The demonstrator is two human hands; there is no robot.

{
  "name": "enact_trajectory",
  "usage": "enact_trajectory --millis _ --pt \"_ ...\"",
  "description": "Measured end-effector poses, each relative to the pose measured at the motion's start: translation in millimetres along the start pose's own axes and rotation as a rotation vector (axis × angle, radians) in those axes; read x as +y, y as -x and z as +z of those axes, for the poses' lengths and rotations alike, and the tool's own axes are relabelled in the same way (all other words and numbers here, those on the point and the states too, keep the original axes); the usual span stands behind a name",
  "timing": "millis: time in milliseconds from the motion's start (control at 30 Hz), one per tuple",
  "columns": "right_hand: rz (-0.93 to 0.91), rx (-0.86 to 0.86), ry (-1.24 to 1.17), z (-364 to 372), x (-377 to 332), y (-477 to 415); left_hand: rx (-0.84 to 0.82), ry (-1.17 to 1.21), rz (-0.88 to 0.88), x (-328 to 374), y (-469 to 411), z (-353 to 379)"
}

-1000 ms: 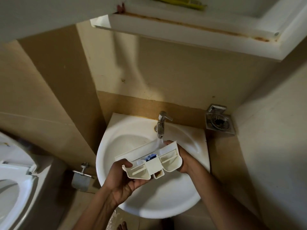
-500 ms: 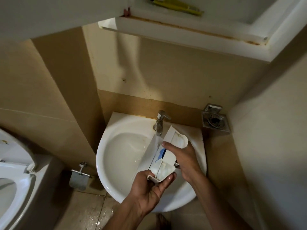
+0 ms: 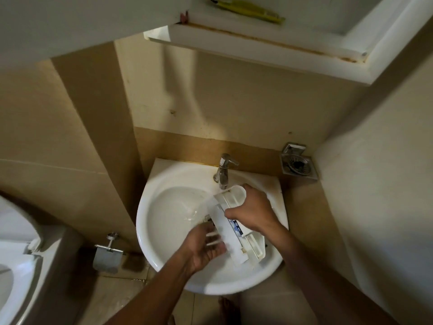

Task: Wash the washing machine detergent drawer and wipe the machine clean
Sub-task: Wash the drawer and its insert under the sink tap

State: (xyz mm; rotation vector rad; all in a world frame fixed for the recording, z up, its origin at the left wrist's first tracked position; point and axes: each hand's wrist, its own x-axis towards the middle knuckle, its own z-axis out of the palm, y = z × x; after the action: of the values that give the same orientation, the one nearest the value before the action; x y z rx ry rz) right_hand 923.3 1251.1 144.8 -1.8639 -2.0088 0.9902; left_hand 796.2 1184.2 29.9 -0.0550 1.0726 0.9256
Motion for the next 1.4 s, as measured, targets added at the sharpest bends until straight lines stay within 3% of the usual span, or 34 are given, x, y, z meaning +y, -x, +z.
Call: enact_trajectory --millis 267,733,833,1000,1100,1167,1200,1300,1367,1400 --pt "-0.148 -0.106 0.234 0.7 -9.4 21.7 0.015 -0.052 0.084 53.5 -20.4 11.3" --pt "-0.390 -0.246 0.604 9.7 -10.7 31.9 -0.209 -0.407 -0.077 55.2 -27.2 18.7" --pt "-0.470 -0.274 0.676 14.2 -5.6 31.2 -0.197 -0.412 -0.112 47.1 -27.6 18.0" --pt "-0.567 -0.206 0.590 20.8 17.5 36.2 -0.076 -0.355 0.036 42.9 -30.6 7.4" --pt "-0.361 -0.018 0.352 12.1 33.3 46.8 -0.011 -0.320 0.103 48.7 -32.4 2.4" --pt "-0.044 0.182 0.175 5.1 44.0 55.3 -0.007 -0.300 0.109 49.8 -32.2 4.1" --pt "0.168 0.203 0.048 4.4 51.8 57.9 -0.020 -0.286 0.108 48.4 -32.3 6.5" --pt "0.681 -0.075 -0.605 12.4 76.9 56.9 -0.044 -0.245 0.109 41.4 -33.1 16.2" --pt "0.756 -0.097 -0.959 16.4 91.4 53.4 -0.057 -0.241 0.116 39.0 -34.7 18.8" --pt "0.744 -0.056 -1.009 17.7 96.6 51.1 -0.059 -0.247 0.117 38.5 -37.1 17.6"
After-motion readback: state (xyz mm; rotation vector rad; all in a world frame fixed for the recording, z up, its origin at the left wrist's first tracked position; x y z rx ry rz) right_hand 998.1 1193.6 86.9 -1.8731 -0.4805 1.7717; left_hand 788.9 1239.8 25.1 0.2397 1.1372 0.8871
